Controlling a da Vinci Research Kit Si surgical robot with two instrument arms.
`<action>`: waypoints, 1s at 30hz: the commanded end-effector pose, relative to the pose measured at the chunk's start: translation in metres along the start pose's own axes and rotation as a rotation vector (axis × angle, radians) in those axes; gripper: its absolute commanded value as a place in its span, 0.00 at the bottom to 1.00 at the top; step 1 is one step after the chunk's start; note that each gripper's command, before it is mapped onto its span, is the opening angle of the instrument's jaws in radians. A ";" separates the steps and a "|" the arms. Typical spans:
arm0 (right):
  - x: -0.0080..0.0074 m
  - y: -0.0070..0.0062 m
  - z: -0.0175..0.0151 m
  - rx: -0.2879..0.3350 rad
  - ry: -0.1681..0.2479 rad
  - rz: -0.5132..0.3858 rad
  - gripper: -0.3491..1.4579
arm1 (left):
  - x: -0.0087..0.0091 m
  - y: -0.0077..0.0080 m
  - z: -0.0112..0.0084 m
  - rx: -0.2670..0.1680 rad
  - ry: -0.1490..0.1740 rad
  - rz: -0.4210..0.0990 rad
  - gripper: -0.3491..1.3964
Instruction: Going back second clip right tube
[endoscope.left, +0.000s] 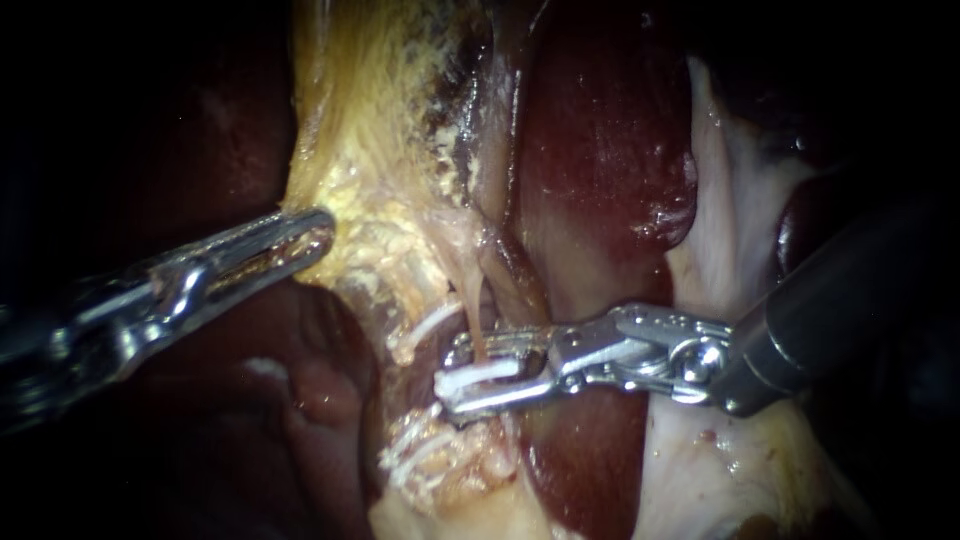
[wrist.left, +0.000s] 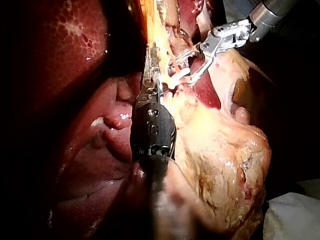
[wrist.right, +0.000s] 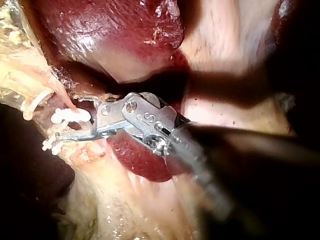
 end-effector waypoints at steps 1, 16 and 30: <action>0.0001 0.0001 -0.0005 0.000 0.000 -0.010 0.52 | 0.0001 0.0000 0.0000 0.000 0.000 0.000 0.00; 0.0069 -0.0017 -0.0112 -0.004 0.003 -0.318 0.52 | 0.0004 -0.0001 0.0004 0.002 -0.001 0.000 0.00; 0.0077 -0.0030 -0.0121 0.011 0.011 -0.350 0.52 | 0.0031 -0.0008 0.0065 0.067 0.004 0.011 0.00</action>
